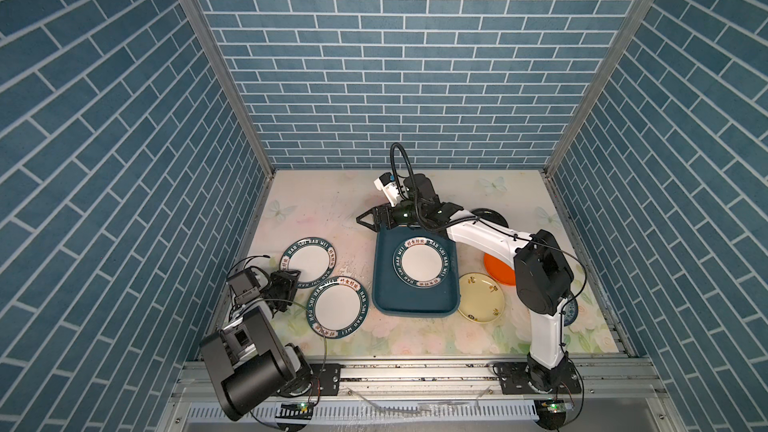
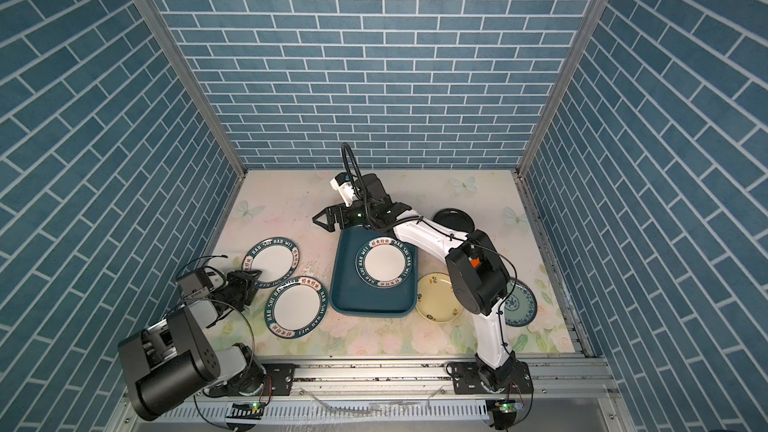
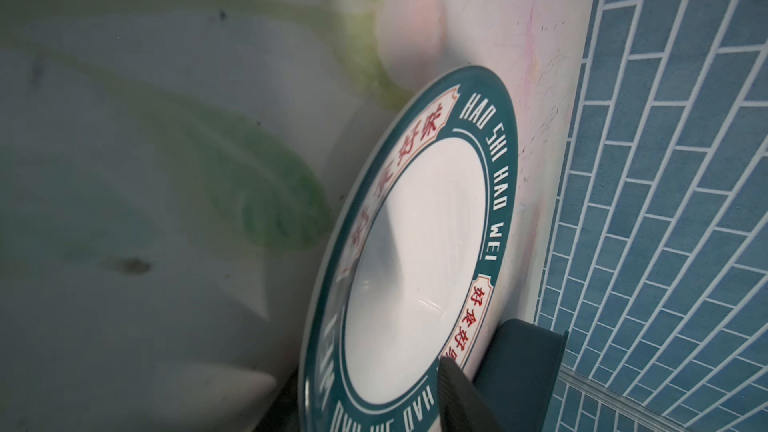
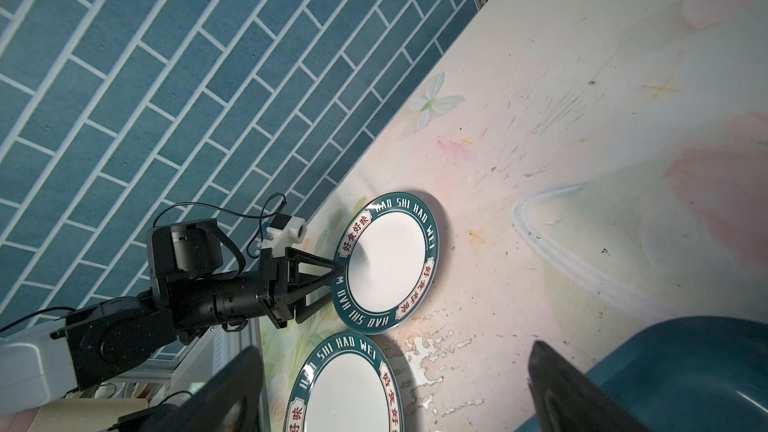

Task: Place the plates into the plastic bin on the countertop
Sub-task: 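Lower the left gripper onto the edge of the next green-rimmed plate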

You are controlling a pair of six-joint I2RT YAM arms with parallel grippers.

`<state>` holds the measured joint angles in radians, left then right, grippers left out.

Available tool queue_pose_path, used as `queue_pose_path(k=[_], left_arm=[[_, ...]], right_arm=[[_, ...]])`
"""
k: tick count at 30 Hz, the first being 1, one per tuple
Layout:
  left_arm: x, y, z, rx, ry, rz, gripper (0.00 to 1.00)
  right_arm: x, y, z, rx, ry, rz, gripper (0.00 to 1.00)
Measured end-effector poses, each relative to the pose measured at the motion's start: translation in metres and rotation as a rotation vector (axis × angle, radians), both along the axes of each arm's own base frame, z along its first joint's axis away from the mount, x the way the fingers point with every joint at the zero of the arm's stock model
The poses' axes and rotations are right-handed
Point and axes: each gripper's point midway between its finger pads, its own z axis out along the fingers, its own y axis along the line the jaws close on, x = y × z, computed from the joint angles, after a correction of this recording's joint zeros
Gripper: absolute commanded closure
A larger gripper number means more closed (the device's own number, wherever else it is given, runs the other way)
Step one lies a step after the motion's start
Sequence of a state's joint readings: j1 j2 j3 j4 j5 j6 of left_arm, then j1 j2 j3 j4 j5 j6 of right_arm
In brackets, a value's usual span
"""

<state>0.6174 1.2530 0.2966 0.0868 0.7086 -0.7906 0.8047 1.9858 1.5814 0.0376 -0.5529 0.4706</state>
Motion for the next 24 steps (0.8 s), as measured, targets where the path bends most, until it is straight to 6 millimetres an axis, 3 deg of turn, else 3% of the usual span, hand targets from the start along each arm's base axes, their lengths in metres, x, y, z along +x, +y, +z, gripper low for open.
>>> queue_pose_path(k=[8,18,24], left_arm=[[-0.005,0.000,-0.007,0.002,0.022,0.015,0.82],[-0.005,-0.001,-0.007,-0.015,0.020,0.019,0.99],[-0.004,-0.002,0.004,-0.012,-0.001,0.020,1.00]], right_arm=[[0.001,0.000,0.000,-0.002,-0.001,-0.005,0.01],[0.001,0.000,-0.001,-0.003,-0.002,-0.007,0.01],[0.001,-0.001,0.000,-0.003,-0.004,-0.009,0.01]])
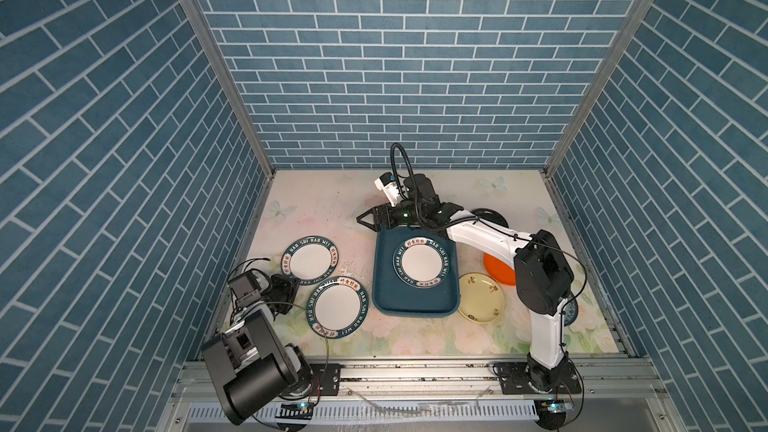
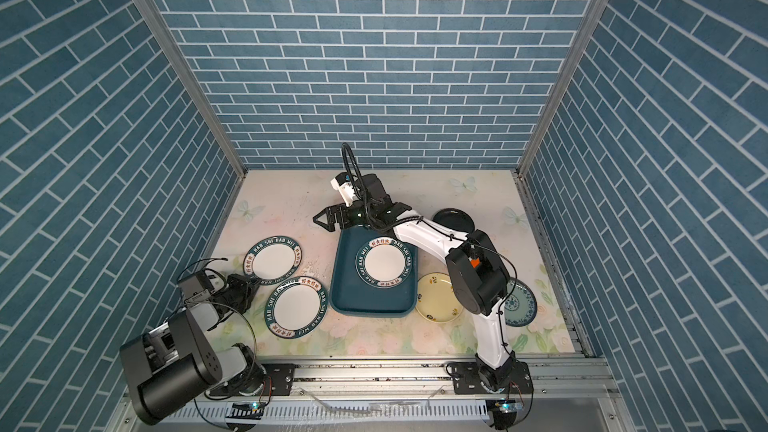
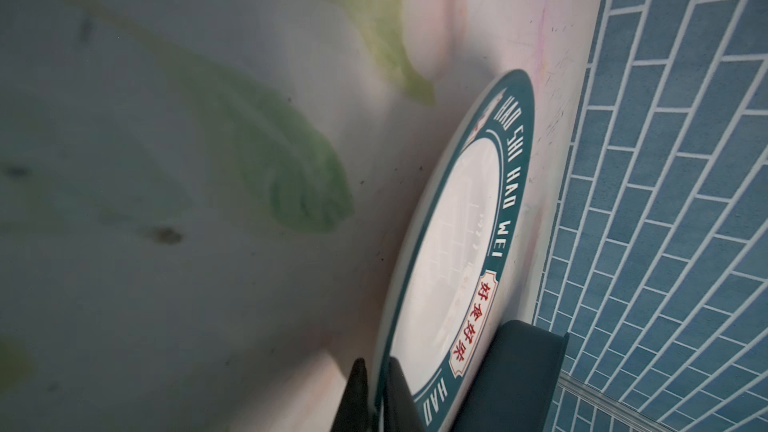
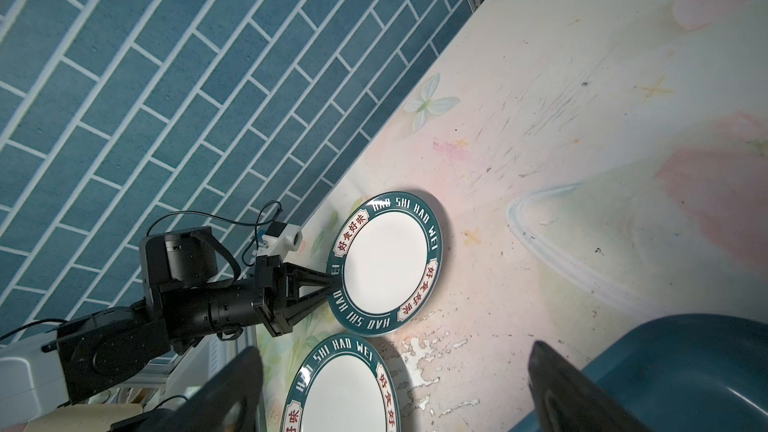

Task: Place the plates into the plastic bin on the countertop
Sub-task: 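Lower the left gripper onto the edge of the next green-rimmed plate, then lift the green-rimmed plate with the left gripper and carry it over the bin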

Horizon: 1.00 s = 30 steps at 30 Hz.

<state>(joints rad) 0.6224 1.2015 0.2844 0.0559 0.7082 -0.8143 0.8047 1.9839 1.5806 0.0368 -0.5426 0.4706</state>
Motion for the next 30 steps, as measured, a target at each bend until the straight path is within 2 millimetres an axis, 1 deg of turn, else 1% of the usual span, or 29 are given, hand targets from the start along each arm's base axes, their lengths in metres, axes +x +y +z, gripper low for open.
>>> queue_pose_path(k=[7,10,13,16,20,23,24,30], left_arm=[[0.001,0.002,0.025,0.013,-0.013,0.008,1.00],[0.006,0.004,0.049,0.034,-0.057,0.005,1.00],[0.015,0.005,0.079,0.059,-0.123,-0.009,1.00],[0.022,0.000,0.103,0.074,-0.176,-0.044,1.00],[0.032,-0.023,0.122,0.073,-0.211,-0.138,1.00],[0.041,-0.045,0.134,0.066,-0.233,-0.226,1.00],[0.044,-0.055,0.138,0.062,-0.239,-0.265,1.00],[0.058,-0.097,0.153,0.056,-0.273,-0.414,1.00]], right_arm=[[0.001,-0.003,0.005,-0.001,-0.018,-0.016,0.01],[0.003,-0.007,0.012,-0.001,-0.037,-0.029,0.01],[0.005,-0.012,0.026,0.013,-0.067,-0.042,0.01],[0.006,-0.016,0.042,0.035,-0.094,-0.051,0.01],[0.010,-0.023,0.054,0.052,-0.111,-0.067,0.01],[0.013,-0.028,0.057,0.053,-0.116,-0.080,0.01],[0.014,-0.030,0.059,0.053,-0.118,-0.087,0.01],[0.022,-0.045,0.069,0.042,-0.141,-0.153,0.01]])
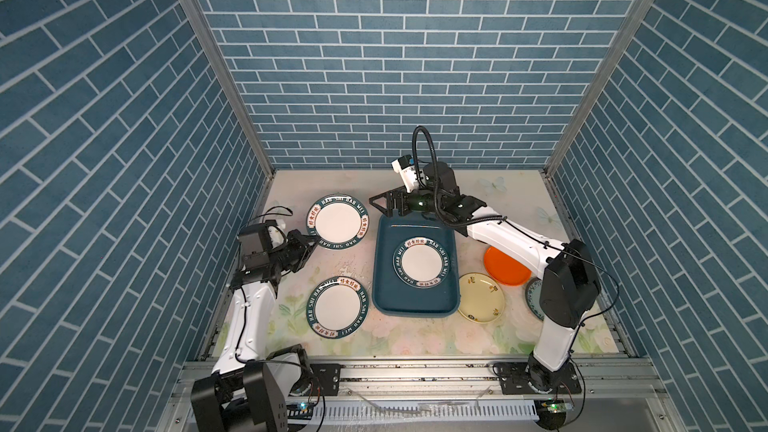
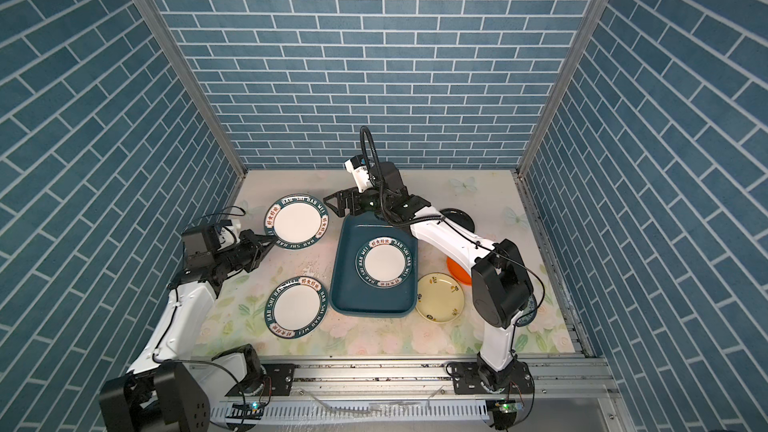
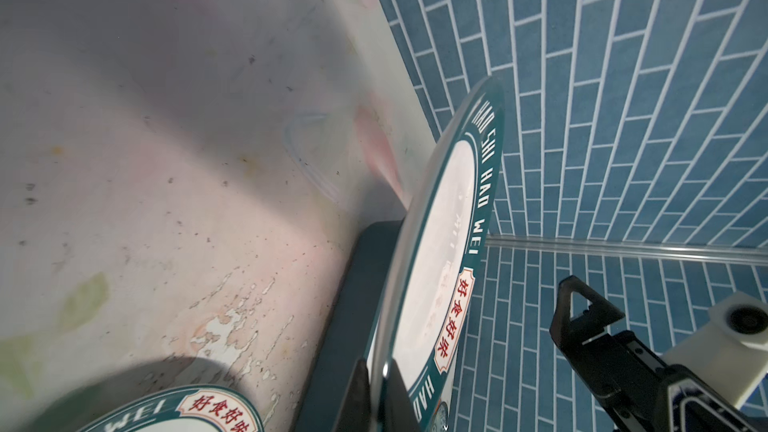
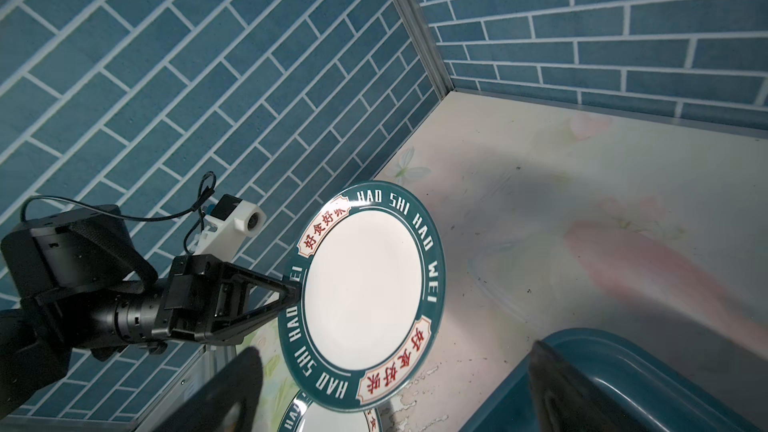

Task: Place the plates into the plastic bin on the countertop
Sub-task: 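Lift the green-rimmed plate with the left gripper and carry it over the bin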

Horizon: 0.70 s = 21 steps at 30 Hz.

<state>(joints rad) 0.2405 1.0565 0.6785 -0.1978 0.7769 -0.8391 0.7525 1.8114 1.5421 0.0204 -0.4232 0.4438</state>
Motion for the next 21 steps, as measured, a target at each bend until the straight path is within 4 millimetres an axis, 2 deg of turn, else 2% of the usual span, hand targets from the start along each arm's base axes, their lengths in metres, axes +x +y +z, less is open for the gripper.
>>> queue_pose_path(k=[6,14,17,21], left_arm=[[0.012,-0.039,0.011,0.013,-0.015,-0.134,1.00],[0.023,-0.103,0.016,0.083,-0.028,-0.369,1.00],[0.023,-0.129,0.011,0.104,-0.031,-0.464,1.00],[0.018,-0.157,-0.005,0.123,-0.005,-0.562,1.00]], right_arm=[[0.016,-0.032,0.006,-0.054,-0.013,-0.153,0.01],[0.031,-0.105,-0.006,-0.133,0.008,-0.383,0.01],[0.031,-0.123,-0.008,-0.155,0.001,-0.447,0.01],[0.034,-0.140,-0.007,-0.169,-0.006,-0.508,0.01]])
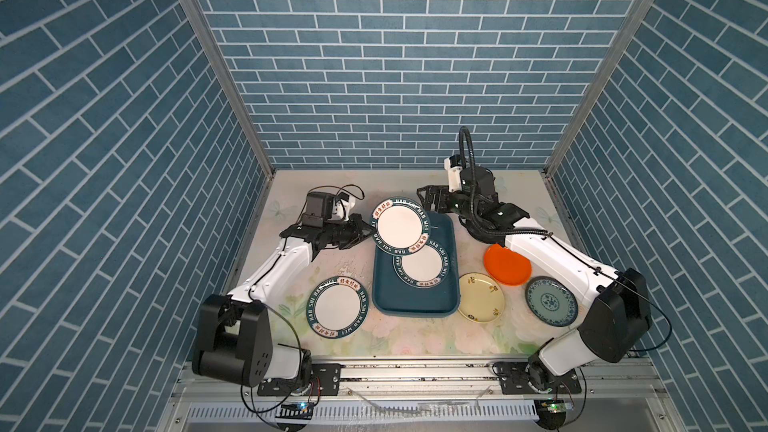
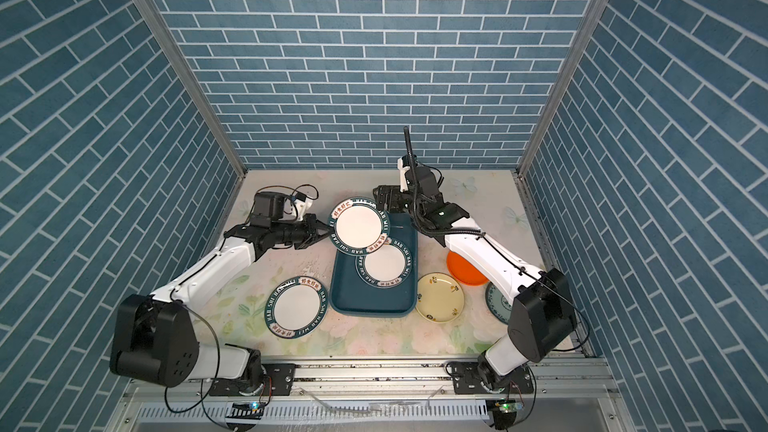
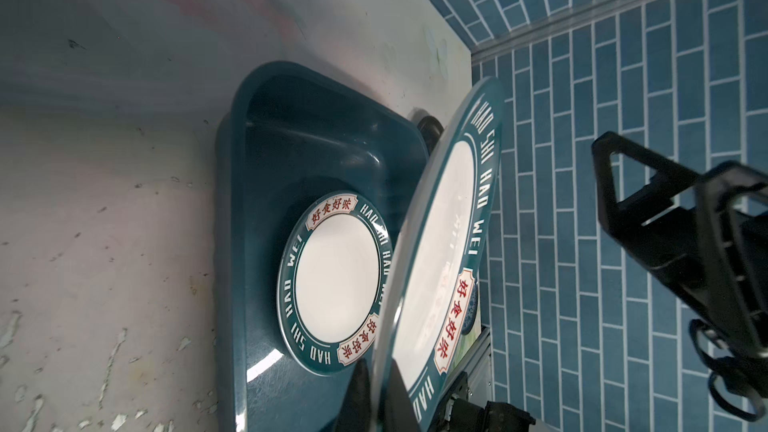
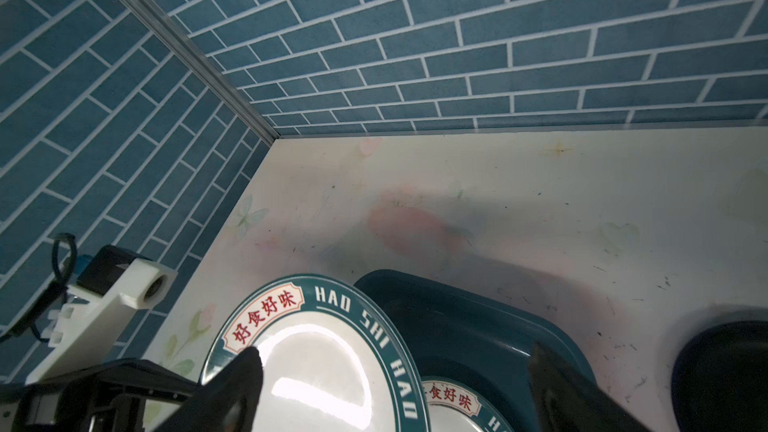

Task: Place the plates into the plastic bin on the countertop
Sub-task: 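Lift the green-rimmed plate with the left gripper and carry it over the bin, then lower the plate into the teal bin and open the left gripper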

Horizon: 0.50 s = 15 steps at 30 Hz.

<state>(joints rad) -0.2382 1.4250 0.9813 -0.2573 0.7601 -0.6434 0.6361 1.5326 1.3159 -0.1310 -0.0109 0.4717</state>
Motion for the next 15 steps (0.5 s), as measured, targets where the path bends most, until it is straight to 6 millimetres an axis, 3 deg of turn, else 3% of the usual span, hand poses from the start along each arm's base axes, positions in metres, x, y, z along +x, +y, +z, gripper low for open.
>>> queue_pose_path(k=[8,15], left_arm=[[-0.003,-0.040,-0.020,0.104,0.033,-0.152,1.00],[-0.006,-0.048,-0.045,0.198,0.086,-0.199,1.00]], right_arm=[[0.007,-0.025,-0.007,-0.013,0.007,-0.099,0.01],[0.000,-0.037,-0.009,-0.012,0.001,-0.121,0.01]])
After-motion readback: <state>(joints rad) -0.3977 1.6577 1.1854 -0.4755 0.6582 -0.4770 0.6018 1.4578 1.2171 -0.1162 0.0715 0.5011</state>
